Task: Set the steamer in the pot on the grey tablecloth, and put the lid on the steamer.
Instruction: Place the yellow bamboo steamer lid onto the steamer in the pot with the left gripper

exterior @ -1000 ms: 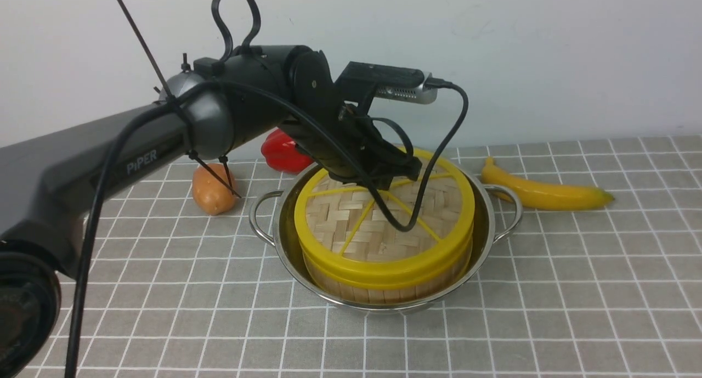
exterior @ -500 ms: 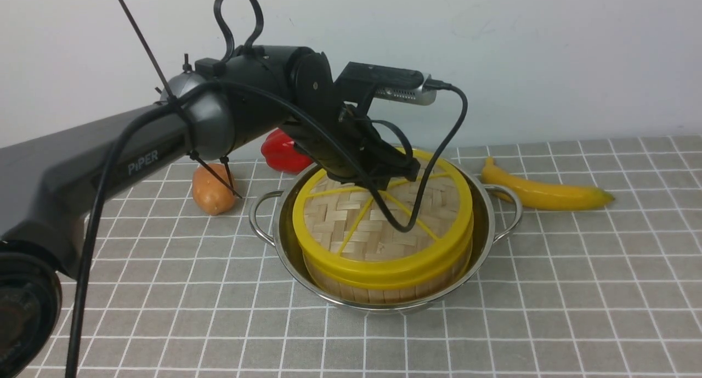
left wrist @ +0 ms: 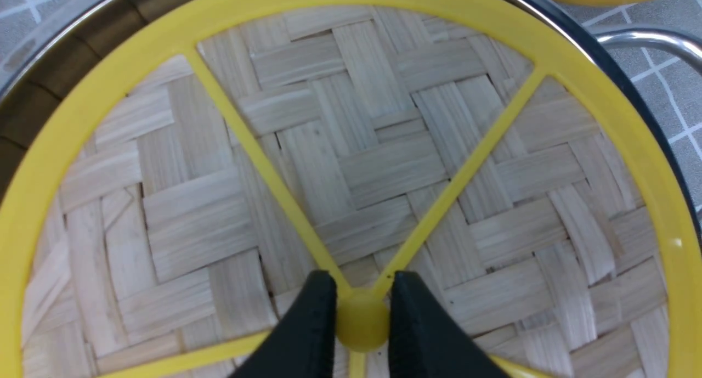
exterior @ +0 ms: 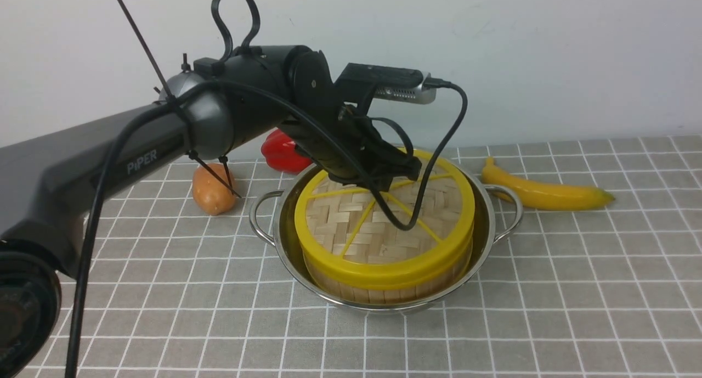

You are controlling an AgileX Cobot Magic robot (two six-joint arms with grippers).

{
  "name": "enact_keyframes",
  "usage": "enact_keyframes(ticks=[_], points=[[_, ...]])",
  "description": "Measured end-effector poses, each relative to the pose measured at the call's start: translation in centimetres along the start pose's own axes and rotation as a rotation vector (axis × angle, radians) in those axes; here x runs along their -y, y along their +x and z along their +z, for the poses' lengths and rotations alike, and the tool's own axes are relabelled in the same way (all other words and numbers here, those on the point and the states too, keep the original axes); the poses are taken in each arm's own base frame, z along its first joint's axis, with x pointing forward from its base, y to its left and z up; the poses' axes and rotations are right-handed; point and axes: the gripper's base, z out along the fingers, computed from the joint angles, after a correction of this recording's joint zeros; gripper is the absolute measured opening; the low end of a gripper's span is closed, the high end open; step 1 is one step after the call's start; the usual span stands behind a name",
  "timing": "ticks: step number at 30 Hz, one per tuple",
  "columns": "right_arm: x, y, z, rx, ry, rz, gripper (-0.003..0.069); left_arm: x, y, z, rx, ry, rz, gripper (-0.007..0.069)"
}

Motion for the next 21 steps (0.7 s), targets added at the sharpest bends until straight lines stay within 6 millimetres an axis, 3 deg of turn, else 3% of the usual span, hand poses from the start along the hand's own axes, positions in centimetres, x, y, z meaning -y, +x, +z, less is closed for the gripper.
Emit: enact_keyframes(ticks=[21], points=[[-0.1, 0.0, 0.0, -0.001, -0.006, 0.003, 0.05, 0.0, -0.1, 0.9, -0.012, 0.009, -0.002, 0.0113]])
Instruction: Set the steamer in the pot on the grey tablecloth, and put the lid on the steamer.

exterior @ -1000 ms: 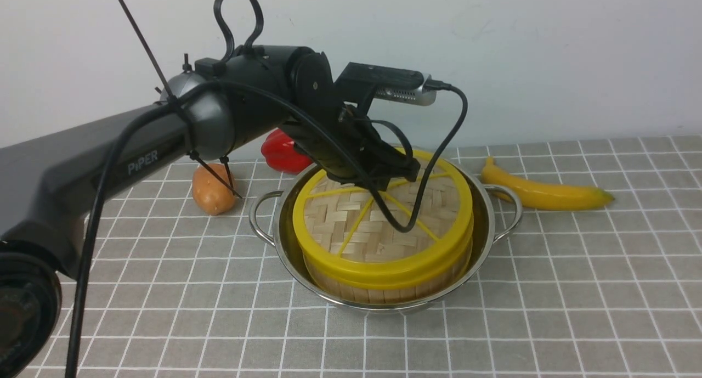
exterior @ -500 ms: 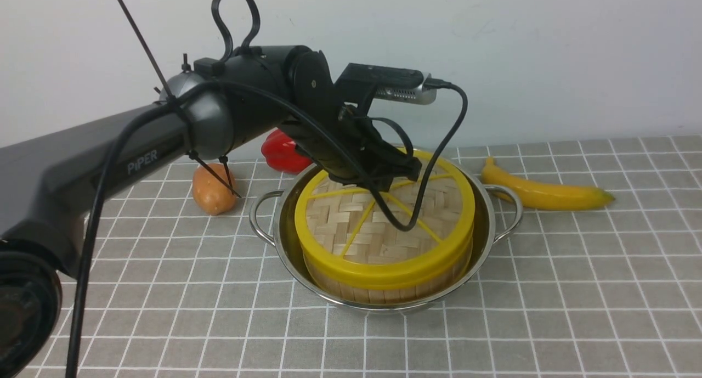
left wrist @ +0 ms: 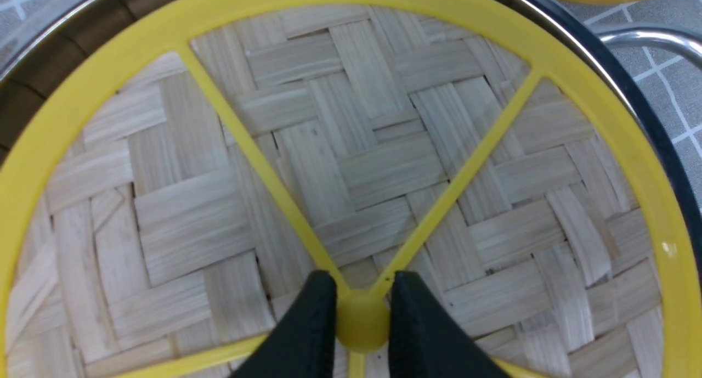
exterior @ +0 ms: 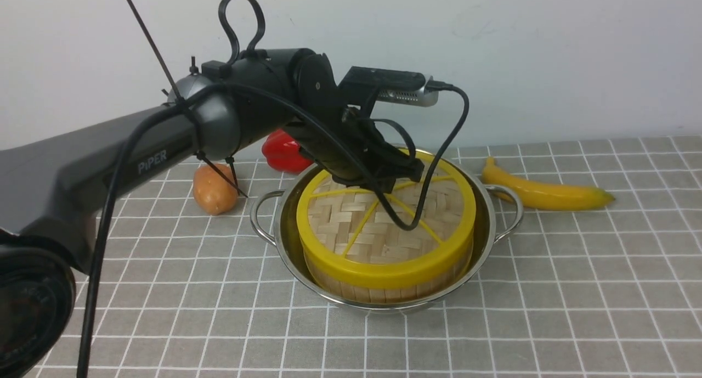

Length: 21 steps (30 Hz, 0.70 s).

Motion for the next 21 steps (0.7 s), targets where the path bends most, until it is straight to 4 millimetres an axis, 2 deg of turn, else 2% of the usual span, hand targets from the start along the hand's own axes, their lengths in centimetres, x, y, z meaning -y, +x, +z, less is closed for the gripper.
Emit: enact_keyframes(ticks=[6, 9, 10, 13, 14, 15, 16, 17, 18, 21], points=[[0.0, 0.0, 0.0, 0.0, -0.001, 0.0, 0.05, 0.1, -0.6, -0.3, -0.025, 0.002, 0.012, 0.0128], [0.0, 0.0, 0.0, 0.0, -0.003, 0.001, 0.05, 0.4, -1.3, -1.0, -0.053, 0.011, 0.021, 0.0222], [0.0, 0.0, 0.0, 0.0, -0.003, 0.001, 0.05, 0.4, -1.4, -1.0, -0.054, 0.011, 0.021, 0.0228], [0.0, 0.0, 0.0, 0.0, -0.004, 0.001, 0.05, 0.8, -2.7, -3.4, -0.067, 0.007, 0.051, 0.0342], [0.0, 0.0, 0.0, 0.0, -0.004, -0.001, 0.05, 0.8, -3.1, -4.4, -0.065, -0.008, 0.067, 0.0363], [0.0, 0.0, 0.0, 0.0, -0.004, -0.002, 0.05, 0.8, -3.0, -4.4, -0.074, -0.008, 0.067, 0.0368], [0.1, 0.0, 0.0, 0.001, 0.006, -0.019, 0.05, 0.7, -3.7, -6.8, -0.082, -0.066, 0.108, 0.0402], [0.1, 0.0, 0.0, 0.001, 0.008, -0.024, 0.05, 0.7, -3.8, -7.2, -0.076, -0.072, 0.112, 0.0407], [0.2, 0.0, 0.0, 0.0, 0.022, -0.045, 0.05, 0.5, -4.6, -9.7, -0.024, -0.133, 0.136, 0.041], [0.6, 0.4, 0.1, -0.011, 0.056, -0.08, 0.05, 0.3, -5.1, -13.9, 0.061, -0.225, 0.156, 0.0374]])
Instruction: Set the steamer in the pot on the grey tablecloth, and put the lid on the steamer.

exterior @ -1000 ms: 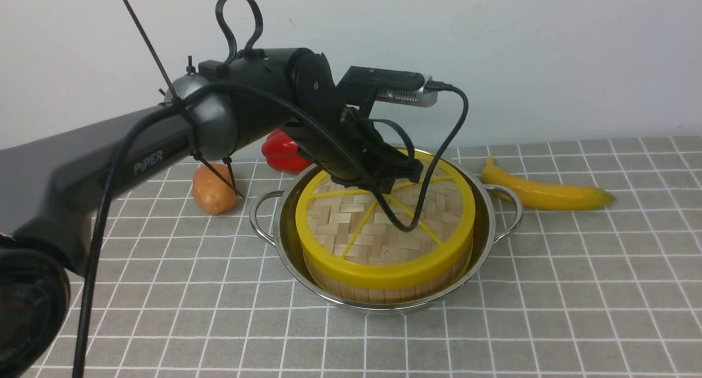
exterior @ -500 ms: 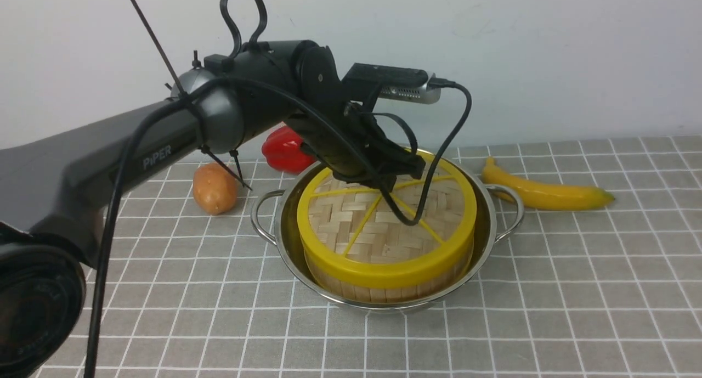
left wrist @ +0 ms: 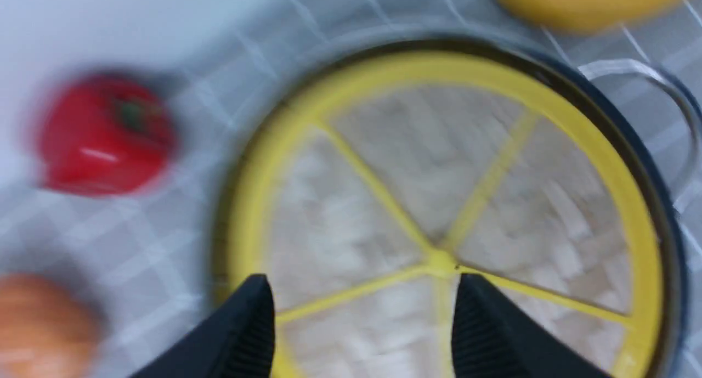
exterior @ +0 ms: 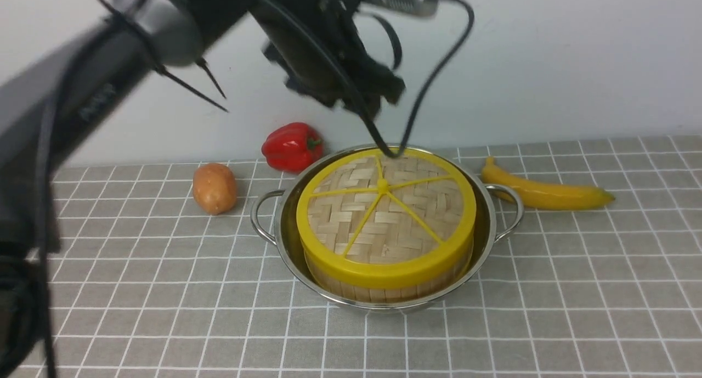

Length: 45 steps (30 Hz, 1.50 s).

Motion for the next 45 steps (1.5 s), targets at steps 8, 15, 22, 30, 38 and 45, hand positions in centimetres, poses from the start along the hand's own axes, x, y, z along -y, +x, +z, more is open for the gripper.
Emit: enact_keyframes(ticks=[8, 15, 22, 30, 38, 45], points=[[1.9, 7.1, 0.5, -0.199, 0.173, -0.065, 0.043, -2.3, 1.1, -12.3, 0.231, -0.167, -0.067, 0.0043], [4.2, 18.0, -1.8, -0.33, 0.376, -0.028, 0.0284, -2.6, 6.5, -20.6, 0.334, -0.184, -0.088, -0.0022], [4.8, 24.6, -4.1, -0.262, 0.42, 0.025, 0.0156, -2.0, 14.1, -20.3, 0.211, -0.189, -0.08, -0.0022], [4.8, 26.1, -5.1, -0.217, 0.412, 0.033, 0.001, 0.3, 25.3, -16.3, 0.135, -0.066, -0.126, -0.0022], [4.8, 26.4, -5.2, -0.246, 0.414, 0.046, -0.0015, 1.4, 30.4, -17.6, 0.419, 0.027, -0.191, -0.0021], [4.3, 26.5, -5.0, -0.256, 0.365, 0.105, -0.0007, 1.9, 31.4, -19.0, 0.508, 0.09, -0.232, -0.0012]])
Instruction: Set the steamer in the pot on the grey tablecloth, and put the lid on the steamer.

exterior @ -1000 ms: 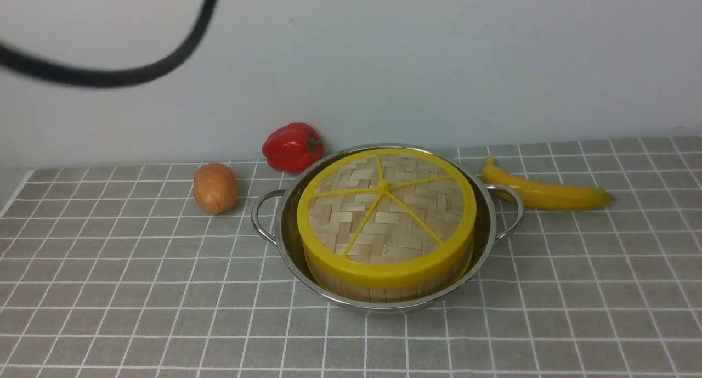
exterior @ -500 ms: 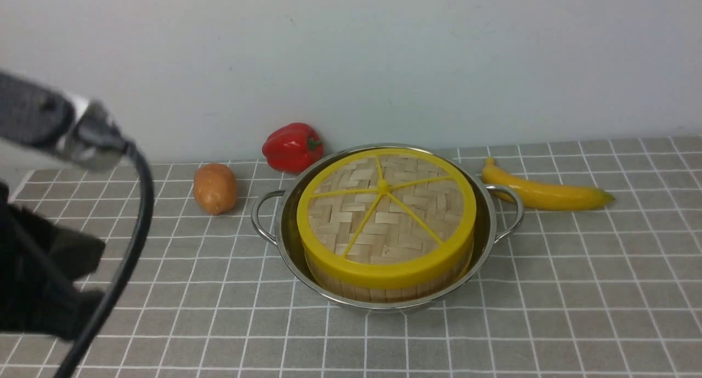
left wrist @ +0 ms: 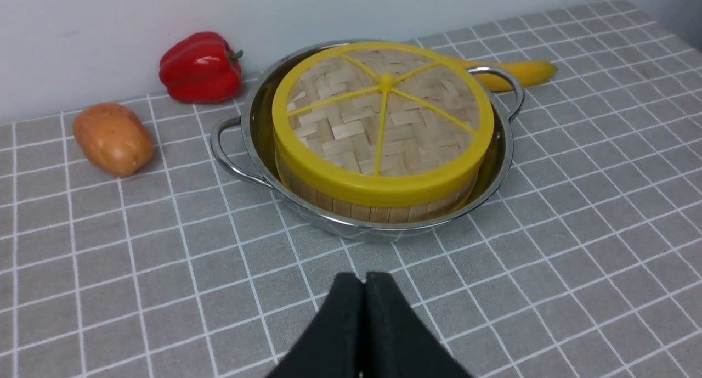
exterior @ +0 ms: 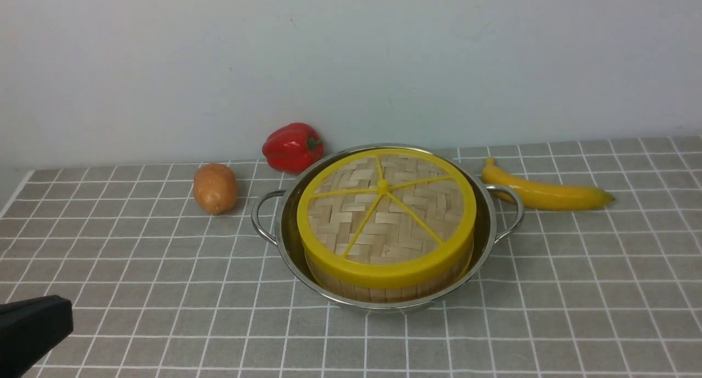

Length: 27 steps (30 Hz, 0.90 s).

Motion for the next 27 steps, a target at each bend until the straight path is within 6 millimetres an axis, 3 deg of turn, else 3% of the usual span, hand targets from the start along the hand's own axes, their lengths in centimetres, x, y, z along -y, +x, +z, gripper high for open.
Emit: enact_keyframes(ticks=[10, 16, 18, 19, 21, 24, 25, 27], points=[[-0.8, 0.3, 0.0, -0.036, -0.09, 0.058, 0.001, 0.0, 0.0, 0.0, 0.001, 0.0, 0.003, -0.0001], [-1.4, 0.5, -0.1, -0.061, -0.148, 0.092, 0.0035, -1.8, 1.0, -0.1, 0.046, -0.218, 0.148, 0.0011], [-1.7, 0.6, -0.2, -0.073, -0.179, 0.11, 0.0049, -3.0, 3.2, 0.6, 0.115, -0.363, 0.15, 0.0012], [-1.7, 0.6, -0.2, -0.074, -0.181, 0.112, 0.0051, -3.1, 3.2, 0.5, 0.121, -0.373, 0.149, 0.0012], [-2.0, 0.7, -0.2, -0.087, -0.215, 0.132, 0.0069, -3.8, 6.8, 1.8, 0.225, -0.458, 0.149, 0.002], [-2.2, 0.7, -0.3, -0.097, -0.238, 0.146, 0.0085, -4.2, 10.2, 3.3, 0.286, -0.493, 0.154, 0.0022], [-2.2, 0.7, -0.3, -0.097, -0.238, 0.146, 0.0085, -4.2, 10.1, 3.2, 0.299, -0.496, 0.156, 0.0022], [-2.4, 0.8, -0.3, -0.105, -0.258, 0.158, 0.0097, -4.6, 12.9, 4.5, 0.298, -0.512, 0.156, 0.0022]])
